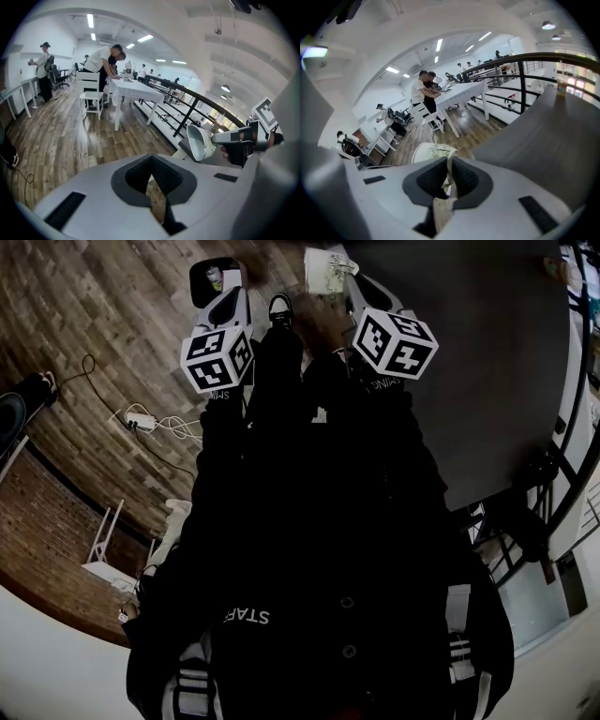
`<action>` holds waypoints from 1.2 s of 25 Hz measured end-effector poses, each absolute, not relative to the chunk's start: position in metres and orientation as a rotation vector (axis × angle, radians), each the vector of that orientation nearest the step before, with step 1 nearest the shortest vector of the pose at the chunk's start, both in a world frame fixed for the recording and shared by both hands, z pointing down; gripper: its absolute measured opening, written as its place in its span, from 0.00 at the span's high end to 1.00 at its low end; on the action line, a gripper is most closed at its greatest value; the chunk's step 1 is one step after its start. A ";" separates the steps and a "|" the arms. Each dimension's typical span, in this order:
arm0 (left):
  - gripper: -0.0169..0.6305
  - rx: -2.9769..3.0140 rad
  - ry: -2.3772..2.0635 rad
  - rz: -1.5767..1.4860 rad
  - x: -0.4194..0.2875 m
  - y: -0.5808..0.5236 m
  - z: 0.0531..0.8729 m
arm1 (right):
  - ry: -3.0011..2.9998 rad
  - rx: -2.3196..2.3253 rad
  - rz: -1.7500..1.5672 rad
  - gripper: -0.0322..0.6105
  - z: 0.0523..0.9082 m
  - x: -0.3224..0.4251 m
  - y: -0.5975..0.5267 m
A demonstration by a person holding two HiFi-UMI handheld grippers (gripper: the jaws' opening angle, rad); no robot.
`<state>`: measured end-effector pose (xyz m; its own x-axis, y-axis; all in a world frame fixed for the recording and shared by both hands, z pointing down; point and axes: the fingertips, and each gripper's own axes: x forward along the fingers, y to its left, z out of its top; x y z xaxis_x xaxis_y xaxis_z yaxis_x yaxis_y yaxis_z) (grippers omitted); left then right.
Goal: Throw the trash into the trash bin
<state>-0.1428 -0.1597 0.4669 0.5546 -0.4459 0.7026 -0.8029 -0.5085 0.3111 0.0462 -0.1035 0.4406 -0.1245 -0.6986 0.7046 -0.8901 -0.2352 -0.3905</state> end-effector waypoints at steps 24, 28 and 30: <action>0.97 1.767 -1.231 0.777 -0.309 -0.196 0.670 | -1.841 1.305 1.343 0.88 0.647 -0.145 -0.215; 0.97 1.710 -1.252 0.784 -0.331 -0.191 0.717 | -1.843 1.220 1.335 0.88 0.700 -0.169 -0.228; 0.97 1.686 -1.255 0.790 -0.338 -0.187 0.739 | -1.839 1.181 1.345 0.88 0.724 -0.178 -0.233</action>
<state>-0.3378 -0.1871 0.7385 0.2914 -0.4071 0.8657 -0.9566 -0.1169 0.2670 -0.1776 -0.2325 0.7243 -0.4499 -0.3215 0.8332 -0.8915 0.1052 -0.4407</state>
